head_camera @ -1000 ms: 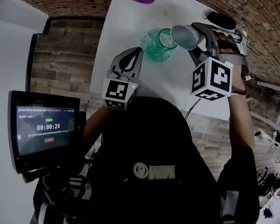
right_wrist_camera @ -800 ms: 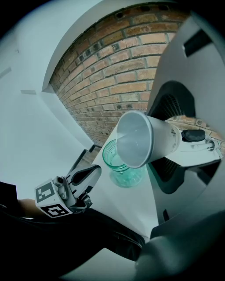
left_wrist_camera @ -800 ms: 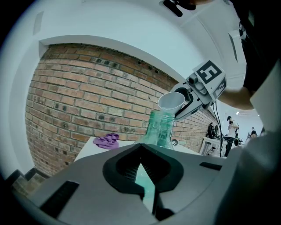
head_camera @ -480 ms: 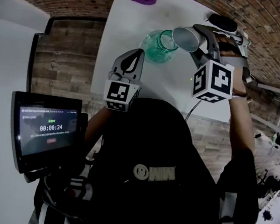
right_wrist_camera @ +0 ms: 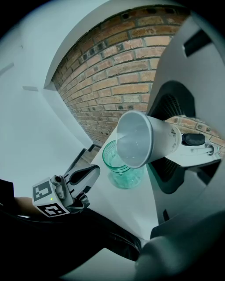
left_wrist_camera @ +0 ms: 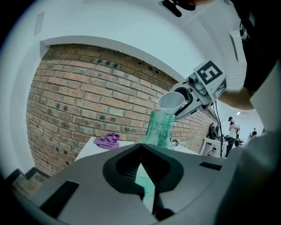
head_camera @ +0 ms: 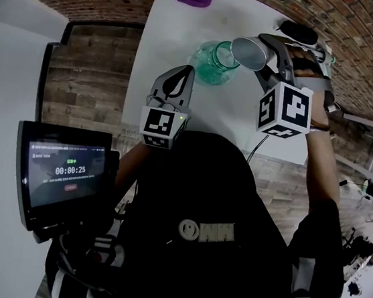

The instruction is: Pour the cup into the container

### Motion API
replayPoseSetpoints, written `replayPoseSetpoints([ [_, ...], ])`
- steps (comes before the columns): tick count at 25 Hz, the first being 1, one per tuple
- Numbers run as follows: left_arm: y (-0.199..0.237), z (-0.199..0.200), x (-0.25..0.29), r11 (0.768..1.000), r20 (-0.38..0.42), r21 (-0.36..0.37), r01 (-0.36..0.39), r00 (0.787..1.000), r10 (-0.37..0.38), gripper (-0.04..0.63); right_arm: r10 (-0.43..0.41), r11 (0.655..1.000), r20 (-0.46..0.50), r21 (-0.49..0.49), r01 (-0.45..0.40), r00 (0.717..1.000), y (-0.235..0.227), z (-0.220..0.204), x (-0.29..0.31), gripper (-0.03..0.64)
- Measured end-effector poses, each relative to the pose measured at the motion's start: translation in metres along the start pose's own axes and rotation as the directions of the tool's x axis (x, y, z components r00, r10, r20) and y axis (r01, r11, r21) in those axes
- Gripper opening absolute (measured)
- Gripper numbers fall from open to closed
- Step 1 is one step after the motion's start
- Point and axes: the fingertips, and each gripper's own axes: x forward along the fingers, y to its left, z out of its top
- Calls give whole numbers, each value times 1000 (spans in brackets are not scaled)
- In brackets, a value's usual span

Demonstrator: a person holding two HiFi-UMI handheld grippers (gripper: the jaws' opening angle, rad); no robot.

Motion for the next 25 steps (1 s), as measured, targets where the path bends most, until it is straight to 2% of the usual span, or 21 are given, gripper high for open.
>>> replayPoseSetpoints([
  [25,-6,2,2,1000,6,-5,12,1000,-12,-3,-10,999,-24,-35,9,1000,-2,-4,1,255],
])
